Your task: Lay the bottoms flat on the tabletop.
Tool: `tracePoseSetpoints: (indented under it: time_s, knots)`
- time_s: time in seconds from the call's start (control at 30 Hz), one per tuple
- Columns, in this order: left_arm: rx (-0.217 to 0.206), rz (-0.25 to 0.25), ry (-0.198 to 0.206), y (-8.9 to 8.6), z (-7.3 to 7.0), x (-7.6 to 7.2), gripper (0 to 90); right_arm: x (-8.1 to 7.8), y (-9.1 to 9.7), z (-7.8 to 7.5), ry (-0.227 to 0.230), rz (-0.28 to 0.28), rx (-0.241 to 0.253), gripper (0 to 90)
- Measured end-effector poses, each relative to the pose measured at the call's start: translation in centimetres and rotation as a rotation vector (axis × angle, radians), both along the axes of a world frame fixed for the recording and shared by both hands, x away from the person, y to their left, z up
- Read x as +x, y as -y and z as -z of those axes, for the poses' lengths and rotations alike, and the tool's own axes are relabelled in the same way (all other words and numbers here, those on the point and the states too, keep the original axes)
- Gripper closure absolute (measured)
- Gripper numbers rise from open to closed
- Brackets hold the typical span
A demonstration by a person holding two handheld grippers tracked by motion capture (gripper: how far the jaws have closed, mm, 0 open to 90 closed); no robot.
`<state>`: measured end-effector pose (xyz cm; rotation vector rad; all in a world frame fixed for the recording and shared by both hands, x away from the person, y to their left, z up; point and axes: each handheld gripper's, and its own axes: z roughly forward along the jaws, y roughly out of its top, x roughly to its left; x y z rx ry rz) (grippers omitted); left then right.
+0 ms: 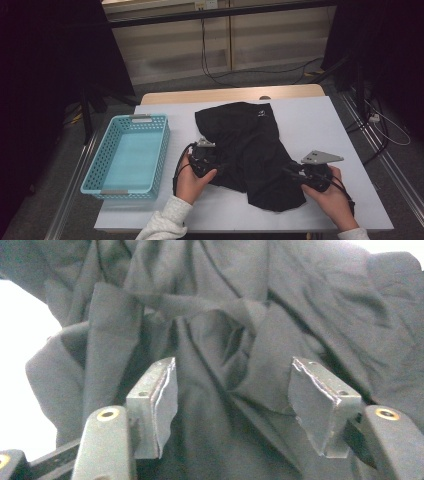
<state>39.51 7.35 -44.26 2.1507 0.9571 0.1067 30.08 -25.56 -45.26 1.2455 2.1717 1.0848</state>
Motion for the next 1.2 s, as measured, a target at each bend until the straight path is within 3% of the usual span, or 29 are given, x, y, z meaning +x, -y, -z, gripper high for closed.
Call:
tracePoseSetpoints:
  time_s: [0.13,0.17,0.23,0.3,0.37,0.43,0.53,0.6,0.67,0.73,0.9,1.0,1.2]
  knots:
    - [-0.013,0.012,0.007,0.3,-0.4,-0.3,34.6,0.5,-1.5,1.6,-0.041,-0.04,-0.036,55.0]
    - [-0.013,0.015,0.008,0.3,-0.5,-0.3,34.2,0.6,-1.7,1.7,-0.026,-0.039,-0.035,60.8]
    - [-0.016,0.014,0.01,0.3,-0.5,-0.4,33.8,0.8,-1.7,1.5,-0.035,-0.067,-0.039,88.7]
    - [-0.021,0.01,0.01,0.3,-0.5,-0.4,33.6,0.9,-1.6,1.6,-0.039,-0.075,-0.021,90.0]
    - [-0.023,0.009,0.013,0.2,-0.6,-0.4,33.6,1.0,-1.5,1.3,-0.032,-0.066,-0.03,90.0]
    - [-0.027,0.01,0.014,0.2,-0.7,-0.4,33.6,0.9,-0.9,0.5,0.006,-0.035,0.0,90.0]
    - [-0.026,0.018,0.012,0.1,-0.9,-0.3,33.6,0.8,1.1,-0.9,0.08,0.051,0.002,90.0]
    - [-0.027,0.014,0.014,0.1,-0.8,-0.3,33.6,0.6,2.3,-1.2,0.09,0.103,0.034,90.0]
    - [-0.031,0.01,0.017,0.2,-0.8,-0.4,33.3,0.5,3.0,-1.0,0.103,0.124,0.031,89.8]
    - [-0.029,0.018,0.015,0.3,-0.9,-0.4,32.9,0.5,3.1,-0.6,0.087,0.118,0.049,88.7]
    - [-0.039,0.027,0.025,0.6,-1.2,-0.7,31.5,0.6,2.4,0.1,0.061,0.109,0.002,88.9]
    - [-0.046,0.033,0.025,0.8,-1.3,-0.8,30.5,0.6,2.1,0.3,0.053,0.109,-0.023,80.2]
    - [-0.055,0.068,0.023,1.6,-1.7,-1.3,26.8,0.0,1.3,0.2,0.047,0.087,-0.026,61.5]
